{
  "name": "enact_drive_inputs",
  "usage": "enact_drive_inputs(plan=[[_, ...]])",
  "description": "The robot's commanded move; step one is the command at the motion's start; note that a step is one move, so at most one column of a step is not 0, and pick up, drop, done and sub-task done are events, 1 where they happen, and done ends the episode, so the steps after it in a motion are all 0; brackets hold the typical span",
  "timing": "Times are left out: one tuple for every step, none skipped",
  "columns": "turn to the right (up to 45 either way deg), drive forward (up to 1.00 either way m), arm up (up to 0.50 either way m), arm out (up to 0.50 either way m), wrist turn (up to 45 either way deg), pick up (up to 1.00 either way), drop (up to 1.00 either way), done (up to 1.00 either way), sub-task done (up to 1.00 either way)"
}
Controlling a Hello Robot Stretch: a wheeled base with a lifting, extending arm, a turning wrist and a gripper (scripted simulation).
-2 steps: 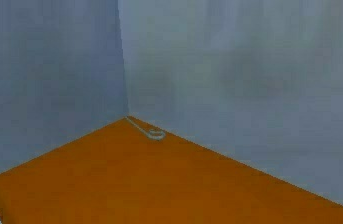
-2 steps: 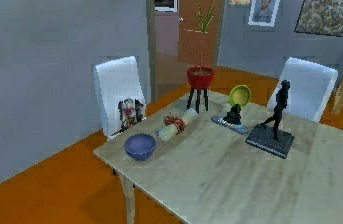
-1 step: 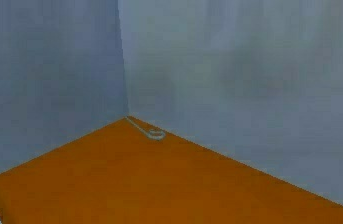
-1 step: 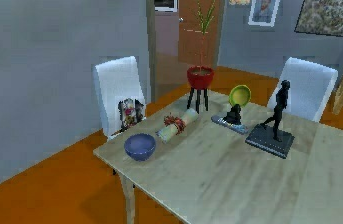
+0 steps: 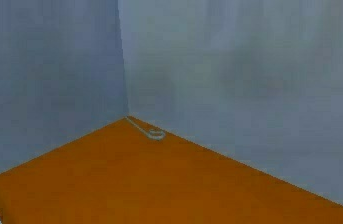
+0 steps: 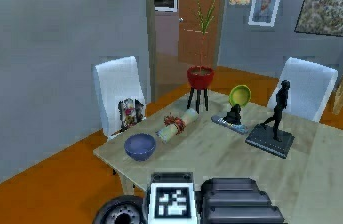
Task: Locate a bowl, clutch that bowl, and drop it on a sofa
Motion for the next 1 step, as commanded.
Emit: enact_drive_inputs(plan=[[0.0,0.00,0.00,0.36,0.0,0.00,0.00,0.00,0.00]])
